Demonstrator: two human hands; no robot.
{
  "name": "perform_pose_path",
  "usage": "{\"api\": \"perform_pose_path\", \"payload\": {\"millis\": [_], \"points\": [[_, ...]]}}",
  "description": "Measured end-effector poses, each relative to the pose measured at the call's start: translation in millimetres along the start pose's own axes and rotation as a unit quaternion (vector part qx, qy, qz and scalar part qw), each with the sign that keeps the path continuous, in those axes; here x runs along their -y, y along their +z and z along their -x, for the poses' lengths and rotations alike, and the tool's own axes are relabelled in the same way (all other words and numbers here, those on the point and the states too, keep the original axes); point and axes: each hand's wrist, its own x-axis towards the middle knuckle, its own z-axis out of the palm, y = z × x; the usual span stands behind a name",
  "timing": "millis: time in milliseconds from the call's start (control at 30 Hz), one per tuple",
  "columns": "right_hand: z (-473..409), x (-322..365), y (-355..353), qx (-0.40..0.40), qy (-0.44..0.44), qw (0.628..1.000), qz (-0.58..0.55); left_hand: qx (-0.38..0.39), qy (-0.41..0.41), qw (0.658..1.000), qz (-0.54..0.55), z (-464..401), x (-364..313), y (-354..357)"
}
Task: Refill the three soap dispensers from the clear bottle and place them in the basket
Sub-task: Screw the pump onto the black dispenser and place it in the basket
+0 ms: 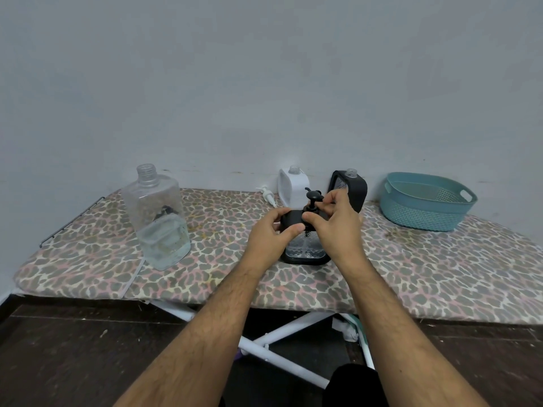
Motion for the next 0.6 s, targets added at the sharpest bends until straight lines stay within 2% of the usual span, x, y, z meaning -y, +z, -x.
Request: {"api": "perform_pose_path", "payload": {"millis": [267, 367, 500, 600], "points": [[7.5, 1.4, 5.3, -0.022, -0.007, 1.0, 0.009, 0.006, 0.001, 1.0, 0.011, 2.5, 0.4, -0.6], [1.5, 5.7, -1.9, 0.024, 0.017, 1.0, -0.007, 0.013, -0.004, 1.0, 0.022, 2.2, 0.4, -2.8], [-14.9, 3.3, -19.1, 0.138, 0.065, 0.984, -0.091, 0.025, -0.005, 0.999, 0.02, -0.4, 0.2, -4.7], [-16.8, -1.3, -18.0, 0.137, 0.059, 0.984, -0.1, 0.021, -0.008, 0.999, 0.025, 0.2, -0.6, -3.5]]}}
